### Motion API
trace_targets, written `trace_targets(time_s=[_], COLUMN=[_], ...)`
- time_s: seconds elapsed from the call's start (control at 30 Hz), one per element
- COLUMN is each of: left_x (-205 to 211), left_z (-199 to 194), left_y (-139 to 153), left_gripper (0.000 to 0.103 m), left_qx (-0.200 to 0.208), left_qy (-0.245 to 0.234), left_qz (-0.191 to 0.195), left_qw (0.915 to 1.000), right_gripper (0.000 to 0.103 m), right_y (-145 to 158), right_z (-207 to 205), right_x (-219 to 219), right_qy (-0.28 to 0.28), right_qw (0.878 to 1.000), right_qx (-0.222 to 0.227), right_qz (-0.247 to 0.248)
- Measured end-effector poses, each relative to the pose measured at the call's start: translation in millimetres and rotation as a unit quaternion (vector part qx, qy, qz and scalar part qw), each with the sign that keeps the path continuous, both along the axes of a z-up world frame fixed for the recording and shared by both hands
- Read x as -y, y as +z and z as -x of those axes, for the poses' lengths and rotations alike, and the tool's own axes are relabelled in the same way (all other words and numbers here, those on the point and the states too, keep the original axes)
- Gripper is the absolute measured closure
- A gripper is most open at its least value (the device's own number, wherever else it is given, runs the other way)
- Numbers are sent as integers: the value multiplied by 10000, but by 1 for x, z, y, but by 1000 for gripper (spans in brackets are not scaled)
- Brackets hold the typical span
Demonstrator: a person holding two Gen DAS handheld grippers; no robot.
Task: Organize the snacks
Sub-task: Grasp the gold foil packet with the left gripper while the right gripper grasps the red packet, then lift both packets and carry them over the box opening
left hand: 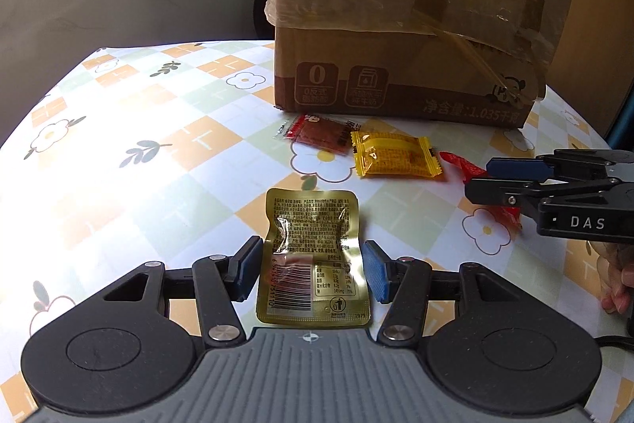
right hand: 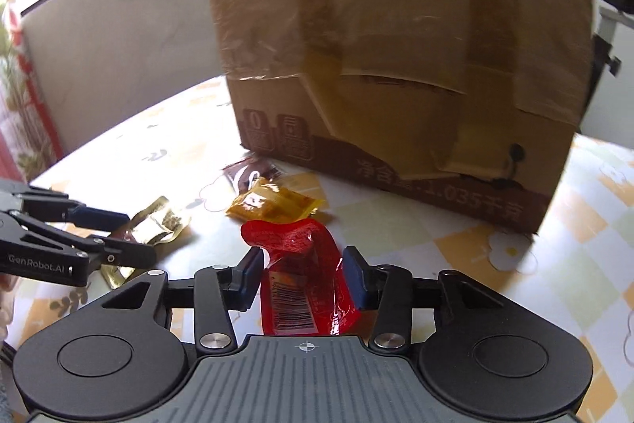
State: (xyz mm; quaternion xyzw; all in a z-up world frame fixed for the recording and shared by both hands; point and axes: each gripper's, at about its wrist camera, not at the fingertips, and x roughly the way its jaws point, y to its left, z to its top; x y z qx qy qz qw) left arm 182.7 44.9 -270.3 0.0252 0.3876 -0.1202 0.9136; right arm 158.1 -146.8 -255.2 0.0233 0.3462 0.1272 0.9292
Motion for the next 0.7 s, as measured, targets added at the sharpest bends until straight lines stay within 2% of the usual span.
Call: trace_targets(time_s=[0.1, 0.2, 0.33, 0.5, 0.6, 0.7], left_x=[0, -1, 0, 2, 2, 1], left_z=[0, 0, 0, 1, 1, 1], left_y=[0, 0, 0, -1, -1, -1], left_gripper=[46, 46, 46, 45, 45, 45], left_qx=[5, 3, 18, 36, 44, 44], left_qy=[-3, 10, -3, -31, -31, -34], left_qz=[-39, -8, -57, -130, -125, -109], left_qw=[10000, 10000, 10000, 9999, 9999, 9999], right_gripper=[62, 55, 53, 47, 48, 54], right_y=[-1, -4, -7, -12, -13, -12], right_z=[-4, -8, -10, -11, -12, -11], right_x=[4, 1, -6, -25, -26, -20], right_qy=[-49, 44, 77, 195, 208, 163], right_qw=[9999, 9999, 9997, 9969, 9964, 9972], right_qx=[-47, -160, -136, -71, -46, -32], right_qz=[-81, 12, 177, 756, 823, 729])
